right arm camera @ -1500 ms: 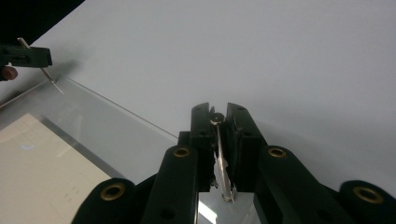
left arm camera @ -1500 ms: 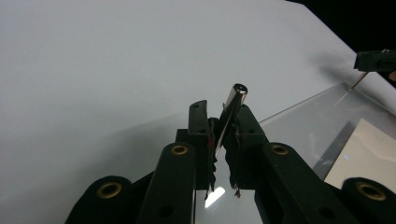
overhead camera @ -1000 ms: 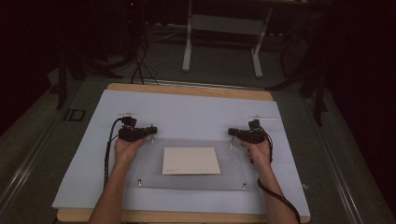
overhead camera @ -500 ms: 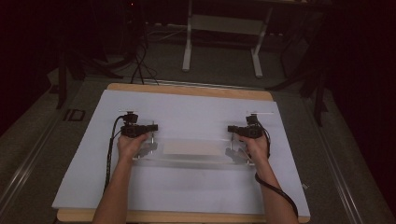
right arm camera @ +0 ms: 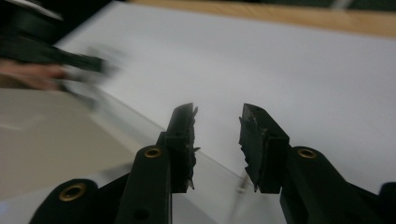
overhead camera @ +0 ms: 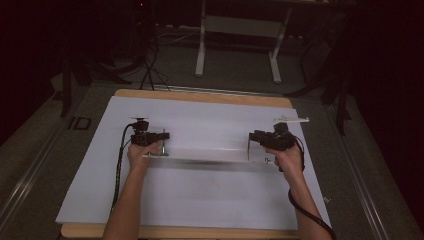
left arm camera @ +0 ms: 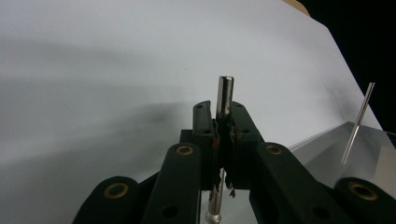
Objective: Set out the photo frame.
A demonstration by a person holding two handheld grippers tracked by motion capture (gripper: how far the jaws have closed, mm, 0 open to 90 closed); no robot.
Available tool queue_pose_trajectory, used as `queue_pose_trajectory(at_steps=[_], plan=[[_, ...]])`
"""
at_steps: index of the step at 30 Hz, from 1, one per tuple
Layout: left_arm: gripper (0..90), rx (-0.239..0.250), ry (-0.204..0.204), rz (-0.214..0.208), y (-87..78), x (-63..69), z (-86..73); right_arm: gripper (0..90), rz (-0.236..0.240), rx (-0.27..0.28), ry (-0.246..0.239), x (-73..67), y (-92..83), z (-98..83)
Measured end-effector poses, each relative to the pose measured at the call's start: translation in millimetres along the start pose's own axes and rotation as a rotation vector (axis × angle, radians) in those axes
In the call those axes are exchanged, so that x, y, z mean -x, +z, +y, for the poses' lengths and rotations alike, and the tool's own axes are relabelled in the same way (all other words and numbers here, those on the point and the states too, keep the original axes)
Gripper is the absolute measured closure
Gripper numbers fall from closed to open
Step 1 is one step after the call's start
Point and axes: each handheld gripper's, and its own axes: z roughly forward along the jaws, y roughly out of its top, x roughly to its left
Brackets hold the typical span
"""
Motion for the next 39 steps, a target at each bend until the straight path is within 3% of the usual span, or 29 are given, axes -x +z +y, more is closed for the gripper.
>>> queue_pose_trajectory(at_steps=[4,7,17,20,23,25,29,31,34,37,39], plan=[[84.1,0.0,-0.005,0.004,0.3,0.0,0.2,79.8,0.068,0.035,-0.046,-17.1,-23.1,10.8],[84.2,-0.001,-0.015,0.001,0.8,-0.4,0.5,89.7,0.075,0.048,-0.095,-35.1,-37.3,16.4],[84.1,-0.006,-0.023,-0.001,1.0,-0.9,1.1,90.0,0.166,0.084,-0.247,-92.0,-70.3,24.2],[84.1,-0.001,-0.023,-0.003,1.1,-1.1,0.7,90.0,0.188,0.1,-0.271,-104.1,-76.2,22.8],[84.1,-0.002,-0.024,-0.003,1.1,-1.0,0.8,90.0,0.233,0.112,-0.326,-129.9,-82.7,15.8],[84.1,-0.002,-0.026,-0.007,1.1,-1.4,0.7,90.0,0.245,0.111,-0.345,-138.7,-82.2,10.9],[84.0,-0.001,-0.027,-0.007,1.2,-1.5,0.7,90.0,0.222,0.112,-0.366,-148.4,-78.4,1.7],[84.0,-0.001,-0.026,-0.007,1.2,-1.4,0.7,90.0,0.211,0.081,-0.404,-155.2,-71.5,-8.6],[84.0,-0.002,-0.022,-0.007,0.9,-1.3,0.7,90.0,0.191,0.061,-0.417,-156.8,-63.9,-16.4],[84.0,-0.002,-0.021,-0.007,0.9,-1.2,0.7,90.0,0.154,0.046,-0.437,-157.6,-57.2,-21.2],[83.9,-0.001,-0.022,0.001,0.9,-0.3,0.7,90.0,0.079,0.023,-0.466,-160.0,-48.7,-23.6]])
